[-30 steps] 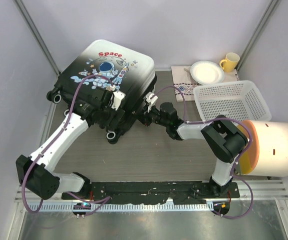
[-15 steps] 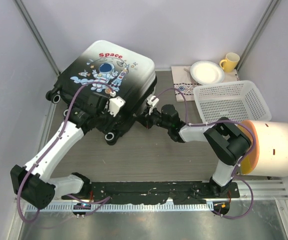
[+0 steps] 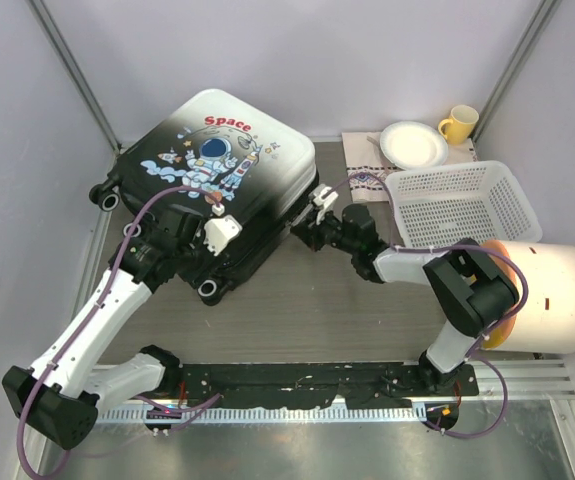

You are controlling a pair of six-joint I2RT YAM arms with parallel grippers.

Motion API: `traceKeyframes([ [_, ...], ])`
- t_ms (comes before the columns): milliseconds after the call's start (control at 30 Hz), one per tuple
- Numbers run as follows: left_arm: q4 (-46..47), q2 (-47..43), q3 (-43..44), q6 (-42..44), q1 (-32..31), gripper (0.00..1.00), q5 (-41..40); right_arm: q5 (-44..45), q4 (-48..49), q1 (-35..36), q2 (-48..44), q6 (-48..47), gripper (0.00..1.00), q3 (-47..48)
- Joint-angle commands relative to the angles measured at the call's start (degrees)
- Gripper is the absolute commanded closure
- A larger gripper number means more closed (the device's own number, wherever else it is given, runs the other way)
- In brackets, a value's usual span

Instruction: Open, take out, and arrange the luggage

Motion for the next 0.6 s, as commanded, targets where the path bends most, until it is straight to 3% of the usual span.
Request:
traceKeyframes([
  [0,-8.82,1.09,-1.83,3.31,0.79,1.0,-1.64,-0.9,0.81,-9.14,-0.6,-5.38,0.99,1.64],
  [233,-8.46,0.56,-2.88,4.36,1.05,1.0,-2.08,-3.74,1.16,-22.32,7.47,-10.48,0.99,12.35],
  [567,-8.29,0.65,-4.11,6.38,1.32,1.0,-2.26,-6.64,2.91,-24.1,23.21,-12.59,0.99,30.98],
])
